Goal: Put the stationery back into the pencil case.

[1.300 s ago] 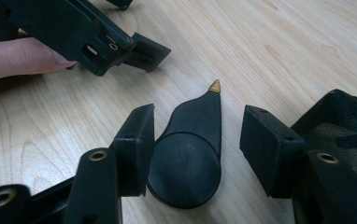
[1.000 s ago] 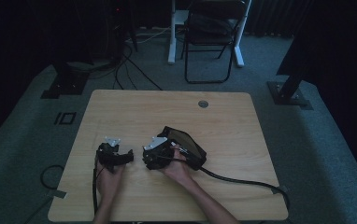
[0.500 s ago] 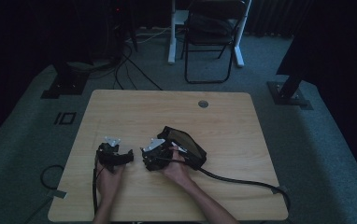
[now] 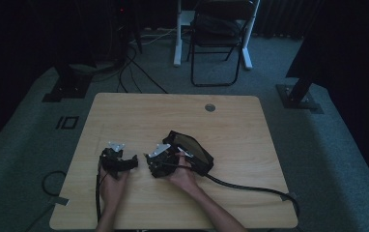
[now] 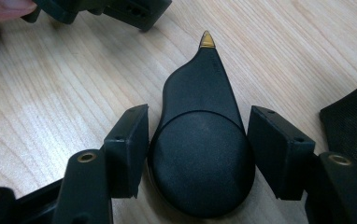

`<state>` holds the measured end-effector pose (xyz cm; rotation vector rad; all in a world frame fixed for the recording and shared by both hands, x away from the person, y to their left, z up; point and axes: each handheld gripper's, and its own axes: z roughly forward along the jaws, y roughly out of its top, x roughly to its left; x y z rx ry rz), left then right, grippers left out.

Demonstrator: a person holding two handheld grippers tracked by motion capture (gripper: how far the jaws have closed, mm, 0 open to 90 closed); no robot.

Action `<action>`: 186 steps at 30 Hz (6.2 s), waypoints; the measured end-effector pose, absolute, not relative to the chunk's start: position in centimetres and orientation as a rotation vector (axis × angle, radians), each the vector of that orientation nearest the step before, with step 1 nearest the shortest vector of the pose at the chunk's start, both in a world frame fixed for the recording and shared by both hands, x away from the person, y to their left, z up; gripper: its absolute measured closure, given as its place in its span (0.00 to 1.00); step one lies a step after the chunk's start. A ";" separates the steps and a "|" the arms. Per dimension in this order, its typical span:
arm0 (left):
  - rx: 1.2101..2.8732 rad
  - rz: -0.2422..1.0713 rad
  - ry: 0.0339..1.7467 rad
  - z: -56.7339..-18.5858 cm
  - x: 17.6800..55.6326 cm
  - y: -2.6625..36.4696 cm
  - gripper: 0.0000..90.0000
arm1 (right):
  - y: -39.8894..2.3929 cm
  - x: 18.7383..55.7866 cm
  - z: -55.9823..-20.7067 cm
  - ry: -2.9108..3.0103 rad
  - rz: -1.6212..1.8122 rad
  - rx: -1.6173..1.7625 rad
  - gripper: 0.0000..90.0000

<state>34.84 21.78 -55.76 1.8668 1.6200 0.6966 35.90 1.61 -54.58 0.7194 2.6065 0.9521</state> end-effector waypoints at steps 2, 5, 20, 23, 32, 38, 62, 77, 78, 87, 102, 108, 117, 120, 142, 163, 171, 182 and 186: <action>1.867 0.697 1.620 -55.8 34.8 21.8 0.10 | 1.6 35.9 -54.6 2.611 0.952 0.725 0.44; 1.867 0.697 1.620 -55.8 34.8 21.8 0.10 | 1.5 36.0 -54.6 2.618 0.952 0.738 0.44; 1.867 0.697 1.620 -55.8 34.8 21.8 0.10 | 1.3 36.1 -54.5 2.652 0.960 0.781 0.45; 1.867 0.697 1.620 -55.8 34.8 21.8 0.10 | 1.3 36.0 -54.5 2.659 0.960 0.788 0.45; 1.867 0.697 1.620 -55.8 34.8 21.8 0.10 | 1.2 36.0 -54.4 2.669 0.946 0.793 0.46; 1.867 0.697 1.620 -55.8 34.8 21.8 0.10 | 1.2 35.9 -54.4 2.666 0.944 0.795 0.46; 1.867 0.697 1.620 -55.8 34.8 21.8 0.10 | 1.0 35.2 -53.9 2.640 0.952 0.780 0.47; 1.867 0.697 1.620 -55.8 34.8 21.8 0.10 | 0.7 35.1 -54.3 2.689 0.925 0.781 0.46; 1.868 0.697 1.620 -55.8 34.8 21.8 0.10 | 0.6 35.1 -54.3 2.690 0.923 0.779 0.45; 1.867 0.697 1.620 -55.8 34.8 21.8 0.10 | 0.6 34.9 -54.3 2.705 0.913 0.781 0.37; 1.867 0.697 1.620 -55.8 34.8 21.8 0.10 | 0.2 34.8 -54.2 2.707 0.886 0.790 0.41; 1.867 0.697 1.620 -55.8 34.8 21.8 0.10 | 0.2 34.9 -53.9 2.721 0.863 0.788 0.46; 1.867 0.697 1.620 -55.8 34.8 21.8 0.10 | 0.1 34.7 -54.0 2.699 0.880 0.796 0.47; 1.868 0.697 1.620 -55.8 34.8 21.8 0.10 | 0.2 34.6 -54.1 2.690 0.879 0.790 0.47; 1.866 0.697 1.620 -55.8 34.8 21.8 0.10 | -0.3 34.0 -52.0 2.628 0.931 0.768 0.47; 1.866 0.697 1.620 -55.8 34.8 21.8 0.10 | -1.1 34.3 -49.8 2.591 1.009 0.756 0.47; 1.867 0.696 1.620 -55.8 34.8 21.8 0.10 | -1.4 34.5 -49.2 2.581 1.026 0.751 0.47; 1.868 0.695 1.621 -55.8 34.8 21.8 0.10 | -1.7 34.7 -48.4 2.563 1.055 0.754 0.46; 1.868 0.695 1.621 -55.7 34.8 21.8 0.10 | -1.9 34.8 -48.1 2.556 1.054 0.751 0.46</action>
